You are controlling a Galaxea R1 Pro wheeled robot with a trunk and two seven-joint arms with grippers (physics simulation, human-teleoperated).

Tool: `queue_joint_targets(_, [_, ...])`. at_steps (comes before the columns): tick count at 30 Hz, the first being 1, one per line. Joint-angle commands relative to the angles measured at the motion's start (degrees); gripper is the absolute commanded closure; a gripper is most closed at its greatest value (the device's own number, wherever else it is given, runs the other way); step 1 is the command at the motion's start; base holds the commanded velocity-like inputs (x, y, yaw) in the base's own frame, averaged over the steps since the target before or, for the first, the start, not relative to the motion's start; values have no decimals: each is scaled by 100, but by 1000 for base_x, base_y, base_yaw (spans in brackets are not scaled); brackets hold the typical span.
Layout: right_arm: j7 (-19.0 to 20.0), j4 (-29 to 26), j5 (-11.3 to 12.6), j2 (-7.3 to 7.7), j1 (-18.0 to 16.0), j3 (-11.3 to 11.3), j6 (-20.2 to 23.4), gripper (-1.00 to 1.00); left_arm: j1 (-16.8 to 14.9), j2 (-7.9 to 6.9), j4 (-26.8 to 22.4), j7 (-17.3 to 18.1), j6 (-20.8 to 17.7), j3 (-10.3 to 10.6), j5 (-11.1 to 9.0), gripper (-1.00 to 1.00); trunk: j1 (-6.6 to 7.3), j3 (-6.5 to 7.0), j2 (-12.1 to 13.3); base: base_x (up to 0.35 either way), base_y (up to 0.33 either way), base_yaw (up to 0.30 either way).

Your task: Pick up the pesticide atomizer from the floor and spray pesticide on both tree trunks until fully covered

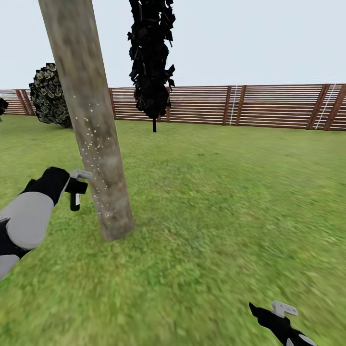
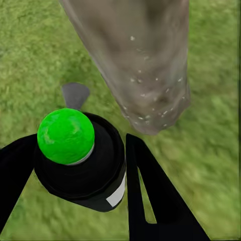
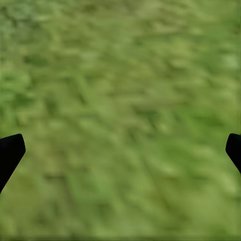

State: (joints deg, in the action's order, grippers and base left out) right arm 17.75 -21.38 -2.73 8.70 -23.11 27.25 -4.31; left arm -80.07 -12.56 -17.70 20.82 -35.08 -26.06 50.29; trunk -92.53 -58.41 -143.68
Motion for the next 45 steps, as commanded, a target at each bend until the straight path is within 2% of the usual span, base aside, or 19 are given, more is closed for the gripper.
queue_joint_targets(1, [0,-1,0,0,0,0,0,-100,-1,-1,47,-7,19,5,8,100,0,0,0,0,0,0])
queue_joint_targets(6, [0,-6,0,0,1,0,0,-100,19,2,130,-18,50,5,8,100,0,0,0,0,0,0])
queue_joint_targets(9, [0,-6,0,0,0,0,0,-100,275,-1,133,-107,55,5,8,100,0,0,0,0,0,0])
queue_joint_targets(11, [0,-6,0,0,0,0,0,-100,354,4,136,-307,99,5,8,100,0,0,0,0,0,0])
queue_joint_targets(13, [0,-3,0,0,3,0,0,-100,540,7,279,-762,238,5,8,100,0,0,0,0,0,0])
queue_joint_targets(17, [0,2,0,0,0,0,0,-100,708,8,493,-918,438,5,4,100,0,0,0,0,0,0])
queue_joint_targets(21, [0,3,0,0,0,0,0,-100,979,16,538,-1596,549,5,-22,100,0,0,0,0,0,0])
queue_joint_targets(24, [0,3,0,0,0,0,0,-100,1163,21,546,-1736,647,-3,-27,100,0,0,0,0,0,0])
queue_joint_targets(30, [0,-14,0,0,0,0,0,-100,1395,23,548,-1764,777,-17,-74,100,0,0,0,0,0,0])
queue_joint_targets(31, [0,-14,0,0,0,0,0,-100,1510,20,544,-1765,800,-39,-147,100,0,0,0,0,0,0])
queue_joint_targets(32, [0,-15,-2,0,0,-3,0,-100,1623,17,537,-1768,872,-106,-316,100,0,0,0,0,0,0])
queue_joint_targets(33, [0,-20,-10,0,0,-6,0,-100,1703,12,533,-1771,1072,-222,-671,100,0,0,0,0,0,0])
queue_joint_targets(37, [0,-23,-17,0,0,-8,0,-100,1761,17,538,-1767,1277,-312,-1286,100,0,0,0,0,0,0])
queue_joint_targets(38, [0,-24,-17,0,0,-6,0,-100,1795,43,545,-1763,1306,-325,-1584,100,0,0,0,0,0,18])
queue_joint_targets(39, [-2,-24,-17,0,1,-3,0,-100,1884,86,546,-1763,1313,-330,-1730,100,0,-1,0,0,0,128])
queue_joint_targets(43, [-6,-25,-40,-4,0,-21,0,-100,2097,195,548,-1760,1327,-338,-1948,100,0,-3,0,0,0,119])
queue_joint_targets(45, [-4,-27,-52,-2,0,-39,0,-100,2115,353,547,-1758,1328,-338,-1966,100,0,-3,0,0,-18,8])
